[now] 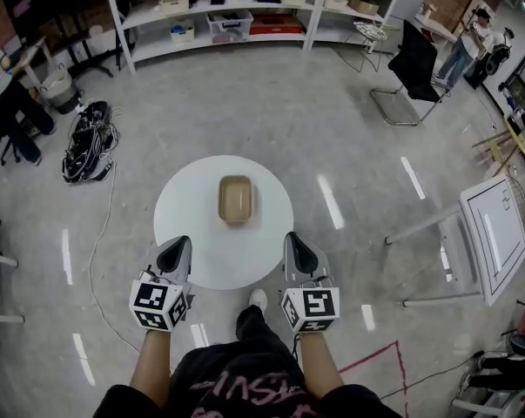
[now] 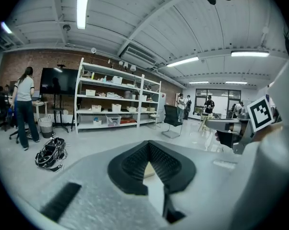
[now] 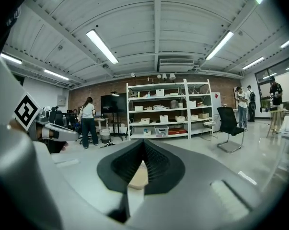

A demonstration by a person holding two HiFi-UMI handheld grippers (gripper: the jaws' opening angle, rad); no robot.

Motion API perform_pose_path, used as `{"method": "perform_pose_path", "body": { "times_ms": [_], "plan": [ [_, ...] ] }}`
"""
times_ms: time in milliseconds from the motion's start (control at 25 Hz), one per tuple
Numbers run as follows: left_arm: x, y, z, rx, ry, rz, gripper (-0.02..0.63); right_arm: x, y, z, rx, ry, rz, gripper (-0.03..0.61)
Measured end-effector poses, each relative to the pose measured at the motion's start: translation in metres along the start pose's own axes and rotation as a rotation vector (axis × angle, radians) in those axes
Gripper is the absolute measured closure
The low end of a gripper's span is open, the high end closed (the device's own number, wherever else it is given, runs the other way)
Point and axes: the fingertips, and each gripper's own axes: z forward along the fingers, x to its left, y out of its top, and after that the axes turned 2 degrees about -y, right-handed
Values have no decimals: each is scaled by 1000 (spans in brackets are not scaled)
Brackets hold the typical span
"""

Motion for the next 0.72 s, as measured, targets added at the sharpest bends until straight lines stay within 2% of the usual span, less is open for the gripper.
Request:
{"method": "perform_pose_path", "body": {
  "times_ms": [720],
  "plan": [
    [0, 13, 121, 71, 58, -24, 617, -87, -8, 103, 53, 83, 40, 568]
  ]
}}
